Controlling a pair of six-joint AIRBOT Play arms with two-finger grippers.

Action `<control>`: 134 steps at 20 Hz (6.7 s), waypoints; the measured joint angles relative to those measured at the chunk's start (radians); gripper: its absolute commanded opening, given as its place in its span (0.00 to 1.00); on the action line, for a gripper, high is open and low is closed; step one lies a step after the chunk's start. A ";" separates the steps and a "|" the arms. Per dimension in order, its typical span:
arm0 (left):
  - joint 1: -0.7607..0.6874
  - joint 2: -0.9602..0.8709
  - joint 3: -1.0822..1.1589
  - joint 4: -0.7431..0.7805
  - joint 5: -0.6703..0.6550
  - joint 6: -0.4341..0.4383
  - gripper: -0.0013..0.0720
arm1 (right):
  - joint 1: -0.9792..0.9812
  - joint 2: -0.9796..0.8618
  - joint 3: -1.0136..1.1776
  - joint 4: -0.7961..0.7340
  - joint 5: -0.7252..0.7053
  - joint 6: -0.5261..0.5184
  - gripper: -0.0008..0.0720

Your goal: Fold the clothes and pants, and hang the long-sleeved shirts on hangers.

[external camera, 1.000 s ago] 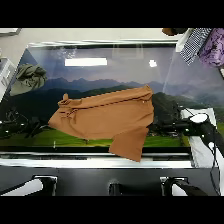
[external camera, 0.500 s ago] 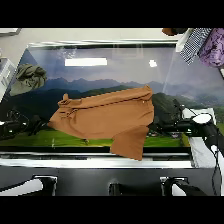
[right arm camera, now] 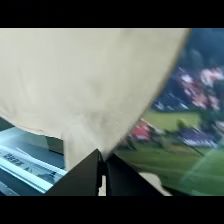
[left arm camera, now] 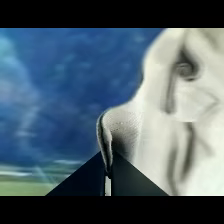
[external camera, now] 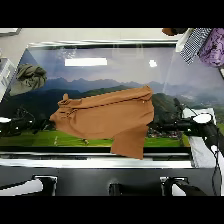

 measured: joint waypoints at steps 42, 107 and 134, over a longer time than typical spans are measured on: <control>-0.314 0.008 0.810 0.672 -0.066 -0.515 0.04 | 0.196 -0.496 1.208 -0.534 0.037 0.546 0.04; -0.200 0.093 0.321 0.647 -0.412 -0.516 0.71 | 0.114 -0.095 -0.114 -0.240 -0.064 0.273 0.30; -0.011 0.076 -0.031 0.301 -0.177 -0.231 0.42 | 0.124 -0.032 -0.100 -0.176 -0.068 0.291 0.05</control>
